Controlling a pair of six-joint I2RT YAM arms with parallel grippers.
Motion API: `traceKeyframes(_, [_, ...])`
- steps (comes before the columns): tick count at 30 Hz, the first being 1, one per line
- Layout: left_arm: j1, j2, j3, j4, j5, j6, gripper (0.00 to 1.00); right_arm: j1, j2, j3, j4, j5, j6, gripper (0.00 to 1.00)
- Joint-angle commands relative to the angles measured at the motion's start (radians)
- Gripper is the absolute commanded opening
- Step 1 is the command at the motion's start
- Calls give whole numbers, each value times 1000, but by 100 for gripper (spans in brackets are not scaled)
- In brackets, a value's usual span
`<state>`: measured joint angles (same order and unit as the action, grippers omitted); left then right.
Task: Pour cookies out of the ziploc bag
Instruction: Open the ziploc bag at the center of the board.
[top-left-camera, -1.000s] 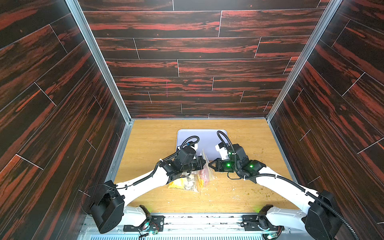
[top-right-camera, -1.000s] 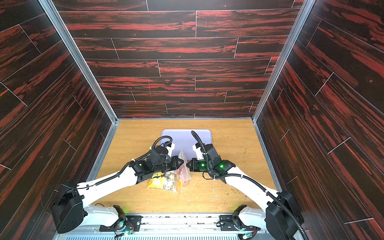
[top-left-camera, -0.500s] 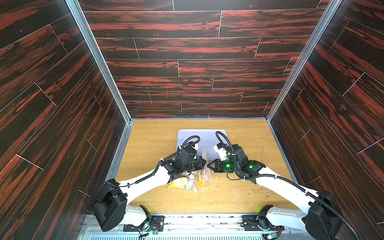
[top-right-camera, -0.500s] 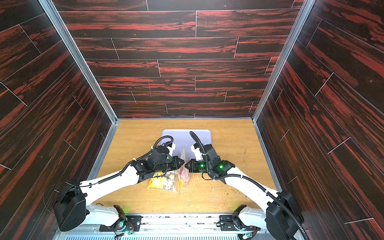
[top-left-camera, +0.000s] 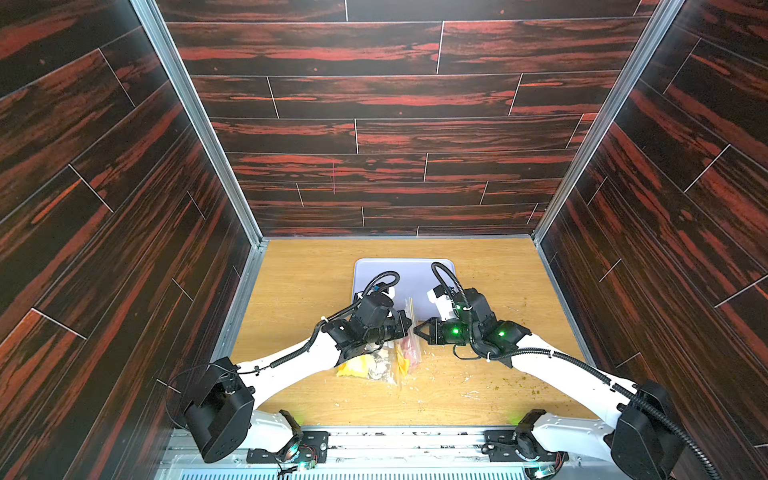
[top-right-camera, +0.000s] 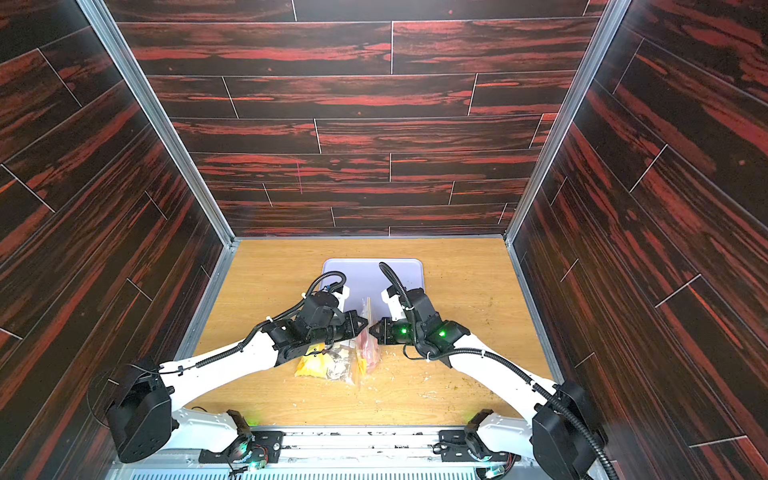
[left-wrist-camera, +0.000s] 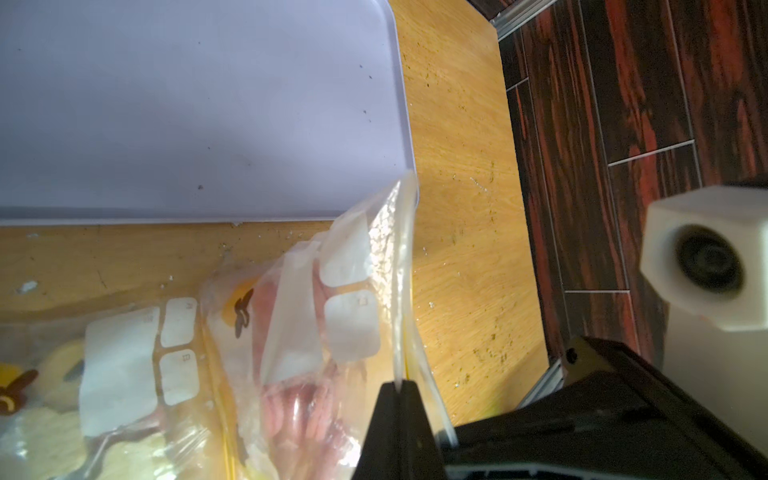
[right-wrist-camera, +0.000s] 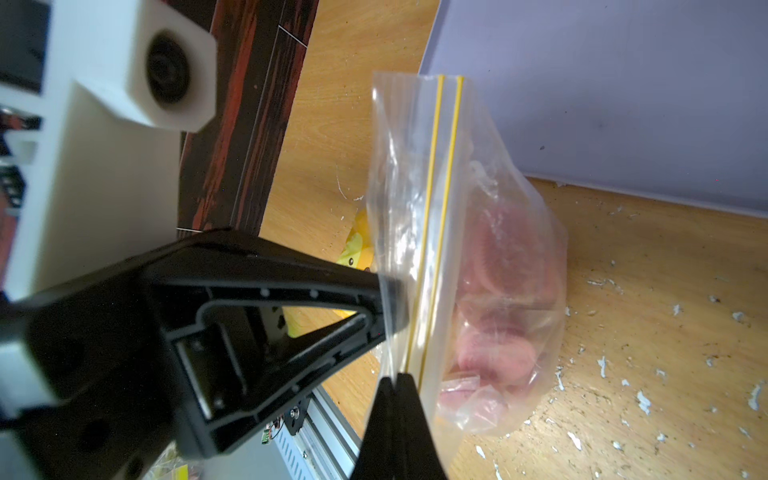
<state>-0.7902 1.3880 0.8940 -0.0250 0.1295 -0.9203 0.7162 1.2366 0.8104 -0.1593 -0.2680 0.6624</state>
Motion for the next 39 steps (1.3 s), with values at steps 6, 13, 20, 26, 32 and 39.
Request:
traceKeyframes(6, [8, -36, 9, -16, -23, -14, 0, 7, 0, 25, -61, 86, 16, 0])
traceKeyframes(13, [8, -42, 17, -66, -22, 0, 0, 7, -7, 30, -108, 178, 22, 0])
traceKeyframes(20, [9, -35, 19, -75, -18, 4, 0, 9, -12, 31, -121, 222, 25, 0])
traceKeyframes(26, [8, -24, 25, -84, -9, 3, 0, 9, -14, 29, -115, 220, 15, 0])
traceKeyframes(32, [13, -51, 30, -91, -16, 3, 0, 10, -28, 41, -162, 282, 22, 0])
traceKeyframes(39, [16, -69, 36, -102, -18, 6, 0, 10, -49, 46, -189, 338, 26, 0])
